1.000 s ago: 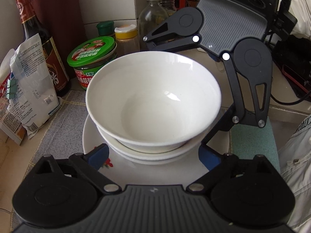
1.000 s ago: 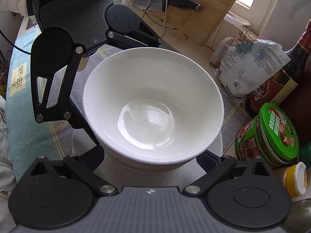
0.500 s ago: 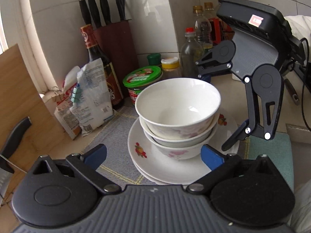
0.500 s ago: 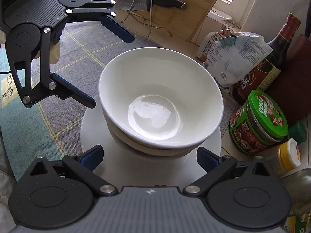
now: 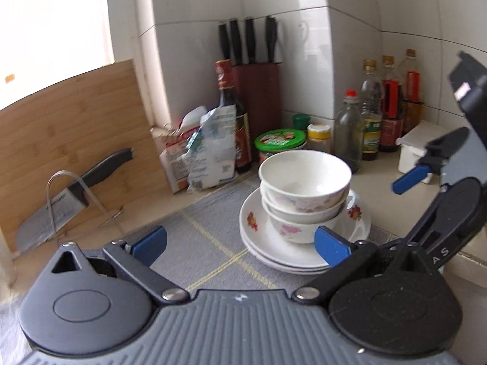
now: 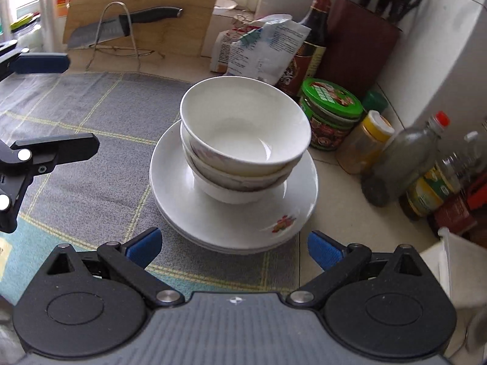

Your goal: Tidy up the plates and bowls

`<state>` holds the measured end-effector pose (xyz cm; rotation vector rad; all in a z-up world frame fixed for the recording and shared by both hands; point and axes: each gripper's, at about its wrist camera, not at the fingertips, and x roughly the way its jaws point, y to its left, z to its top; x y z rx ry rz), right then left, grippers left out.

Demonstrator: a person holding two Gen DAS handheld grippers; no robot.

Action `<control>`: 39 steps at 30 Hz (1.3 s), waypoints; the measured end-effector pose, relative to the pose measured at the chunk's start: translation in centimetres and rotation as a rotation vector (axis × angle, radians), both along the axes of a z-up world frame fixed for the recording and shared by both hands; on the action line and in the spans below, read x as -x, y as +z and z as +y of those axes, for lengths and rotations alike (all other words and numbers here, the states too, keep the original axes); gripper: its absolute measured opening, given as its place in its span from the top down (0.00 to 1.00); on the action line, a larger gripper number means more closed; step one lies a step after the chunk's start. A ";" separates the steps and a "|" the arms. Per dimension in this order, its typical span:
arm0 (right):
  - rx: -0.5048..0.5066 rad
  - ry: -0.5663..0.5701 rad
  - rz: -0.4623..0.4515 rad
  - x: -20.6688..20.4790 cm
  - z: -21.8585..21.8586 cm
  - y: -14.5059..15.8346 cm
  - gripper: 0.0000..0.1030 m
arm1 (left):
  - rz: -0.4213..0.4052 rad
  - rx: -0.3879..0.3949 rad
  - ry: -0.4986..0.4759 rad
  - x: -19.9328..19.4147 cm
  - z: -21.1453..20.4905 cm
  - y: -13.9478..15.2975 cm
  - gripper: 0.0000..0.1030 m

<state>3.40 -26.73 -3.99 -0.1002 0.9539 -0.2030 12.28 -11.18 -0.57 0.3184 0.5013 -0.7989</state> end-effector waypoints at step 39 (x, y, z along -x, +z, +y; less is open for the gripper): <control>-0.073 -0.349 -0.184 5.6 5.3 5.1 0.00 | 0.175 -0.034 0.137 1.6 3.7 3.7 0.01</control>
